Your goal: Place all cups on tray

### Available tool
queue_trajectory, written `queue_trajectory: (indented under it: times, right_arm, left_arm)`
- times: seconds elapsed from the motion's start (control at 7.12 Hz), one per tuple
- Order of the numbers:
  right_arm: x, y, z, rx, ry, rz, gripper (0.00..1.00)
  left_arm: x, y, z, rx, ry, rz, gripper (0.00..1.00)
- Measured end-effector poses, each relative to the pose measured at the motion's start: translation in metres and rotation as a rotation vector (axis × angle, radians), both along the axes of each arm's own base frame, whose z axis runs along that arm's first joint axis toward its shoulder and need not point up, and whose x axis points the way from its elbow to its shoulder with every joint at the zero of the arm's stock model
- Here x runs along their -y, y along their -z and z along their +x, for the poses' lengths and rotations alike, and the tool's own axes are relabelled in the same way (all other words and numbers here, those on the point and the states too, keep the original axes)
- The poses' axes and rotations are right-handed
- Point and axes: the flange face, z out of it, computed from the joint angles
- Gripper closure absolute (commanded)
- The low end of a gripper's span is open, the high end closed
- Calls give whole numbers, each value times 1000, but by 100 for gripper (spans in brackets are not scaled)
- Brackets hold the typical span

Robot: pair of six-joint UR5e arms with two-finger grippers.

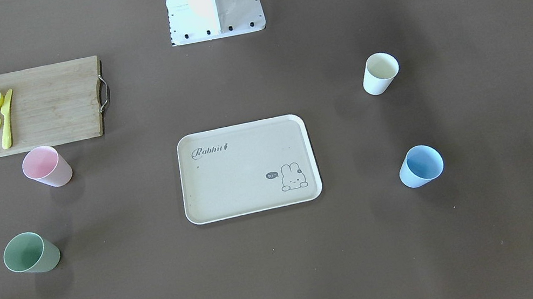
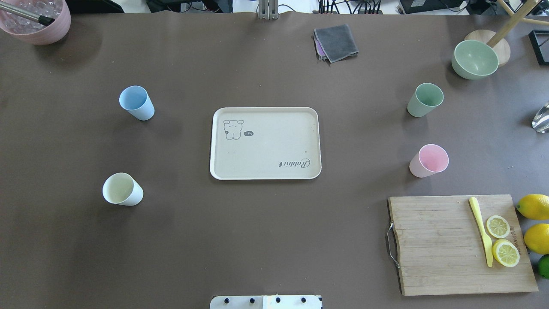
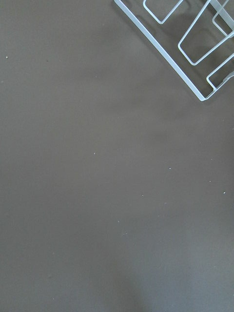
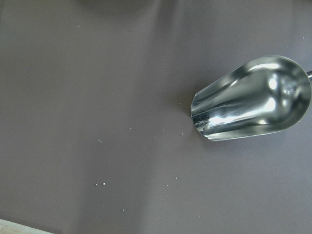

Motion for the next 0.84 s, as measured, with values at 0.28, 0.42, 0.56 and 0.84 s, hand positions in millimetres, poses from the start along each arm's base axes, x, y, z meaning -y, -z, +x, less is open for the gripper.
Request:
queue_trajectory:
  times: [0.28, 0.42, 0.56, 0.84]
  right_arm:
    - [3, 3, -1, 3, 2, 6, 0]
    - [3, 3, -1, 12, 4, 3, 0]
    - [5, 4, -3, 28, 7, -3, 0]
    - [7, 4, -8, 36, 19, -6, 0]
  left_arm:
    - [-5, -1, 0, -5, -1, 30, 2]
    - [-8, -2, 1, -7, -1, 50, 2]
    - [-8, -2, 2, -7, -2, 59, 2]
    - [-9, -1, 3, -8, -4, 70, 2]
